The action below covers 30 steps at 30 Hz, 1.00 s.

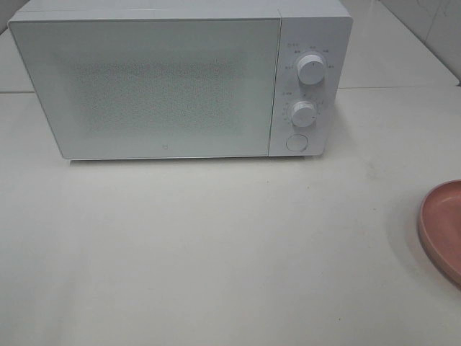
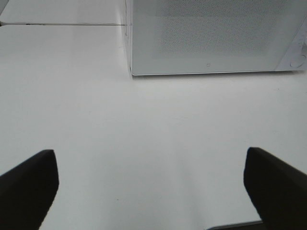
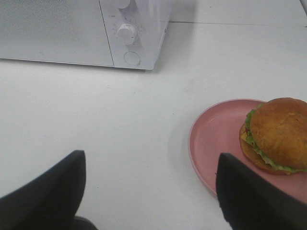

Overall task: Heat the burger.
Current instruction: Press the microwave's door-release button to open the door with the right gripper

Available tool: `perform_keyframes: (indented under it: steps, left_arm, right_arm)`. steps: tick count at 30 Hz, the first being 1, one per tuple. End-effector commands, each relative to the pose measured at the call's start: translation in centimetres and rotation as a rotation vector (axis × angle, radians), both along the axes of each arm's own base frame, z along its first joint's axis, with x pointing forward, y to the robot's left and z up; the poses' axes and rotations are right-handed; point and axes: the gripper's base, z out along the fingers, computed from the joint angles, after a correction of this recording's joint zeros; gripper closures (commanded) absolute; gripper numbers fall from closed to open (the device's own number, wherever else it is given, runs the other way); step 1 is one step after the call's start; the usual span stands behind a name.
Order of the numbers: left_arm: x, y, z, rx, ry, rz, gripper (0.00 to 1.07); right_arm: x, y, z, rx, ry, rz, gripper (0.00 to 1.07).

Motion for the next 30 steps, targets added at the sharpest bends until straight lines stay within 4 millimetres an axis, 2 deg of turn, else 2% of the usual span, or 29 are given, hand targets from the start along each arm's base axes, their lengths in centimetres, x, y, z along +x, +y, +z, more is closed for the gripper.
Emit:
perform_keyframes:
  steps: [1, 21, 23, 30]
  left_arm:
    - [-0.4, 0.0, 0.0, -0.005, -0.022, 0.008, 0.09]
    - [-0.4, 0.0, 0.0, -0.005, -0.022, 0.008, 0.09]
    - [-0.4, 0.0, 0.0, -0.005, -0.022, 0.008, 0.09]
    - [-0.4, 0.0, 0.0, -0.005, -0.022, 0.008, 0.09]
  right_arm:
    - [-0.3, -0.1, 0.0, -0.010, -0.043, 0.000, 0.33]
    - [0.1, 0.0, 0.6, 0.016, -0.038, -0.009, 0.33]
    - [1.1, 0.1, 1.5, 0.030, -0.041, -0.019, 0.33]
    - [3.5, 0.2, 1.9, 0.024, -0.008, -0.028, 0.33]
